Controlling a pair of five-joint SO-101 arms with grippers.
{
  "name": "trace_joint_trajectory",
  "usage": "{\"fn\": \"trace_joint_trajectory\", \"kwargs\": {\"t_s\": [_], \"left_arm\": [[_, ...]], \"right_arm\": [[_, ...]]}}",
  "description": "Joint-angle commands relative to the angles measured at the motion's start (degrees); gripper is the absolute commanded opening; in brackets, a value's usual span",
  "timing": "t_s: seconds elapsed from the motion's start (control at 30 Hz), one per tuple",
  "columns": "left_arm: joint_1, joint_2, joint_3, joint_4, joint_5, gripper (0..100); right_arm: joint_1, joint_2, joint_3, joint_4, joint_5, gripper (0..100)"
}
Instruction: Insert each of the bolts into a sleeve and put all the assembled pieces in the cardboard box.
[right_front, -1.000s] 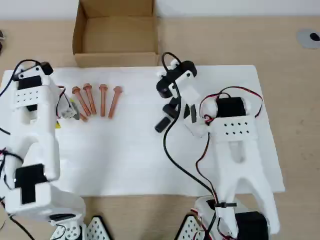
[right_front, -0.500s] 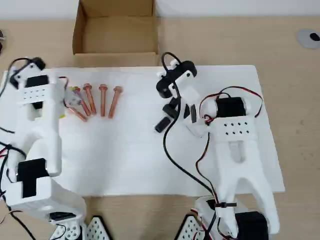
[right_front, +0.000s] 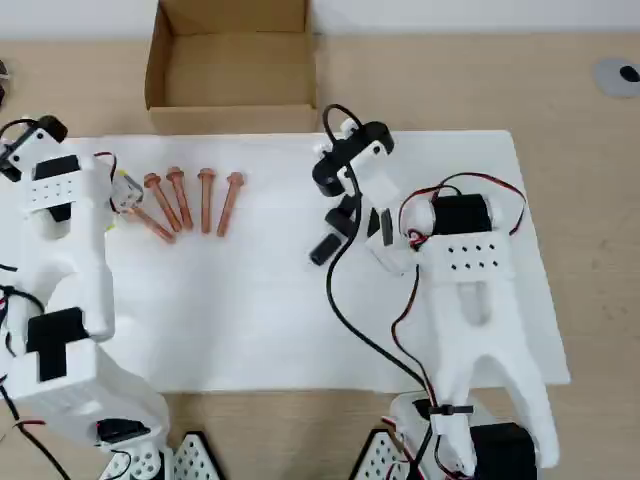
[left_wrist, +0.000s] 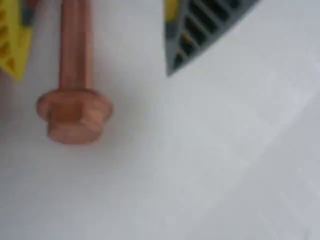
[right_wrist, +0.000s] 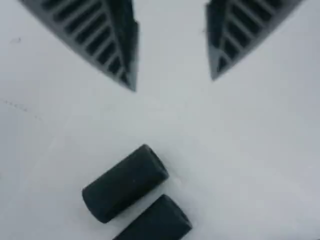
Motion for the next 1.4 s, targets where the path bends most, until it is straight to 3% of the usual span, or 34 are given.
{"fn": "trace_joint_trajectory", "kwargs": {"t_s": [0.0,0.67,1.13,1.37], "left_arm": [[0.79,0.31,-2.64,-0.44,-0.35,20],[1.14,5.41,-2.9,-1.49,1.23,20],[2.99,11.65,-10.64,3.69,1.05,20],[2.99,11.65,-11.08,6.07,-0.88,3]], "right_arm": [[-1.01,0.22,-0.84,-0.79,-0.09,13.3],[-1.01,-0.04,-0.84,-0.53,-0.09,13.3],[-1.01,-0.04,-0.84,-0.44,-0.09,13.3],[-1.01,-0.04,-0.84,-0.44,-0.18,13.3]]}}
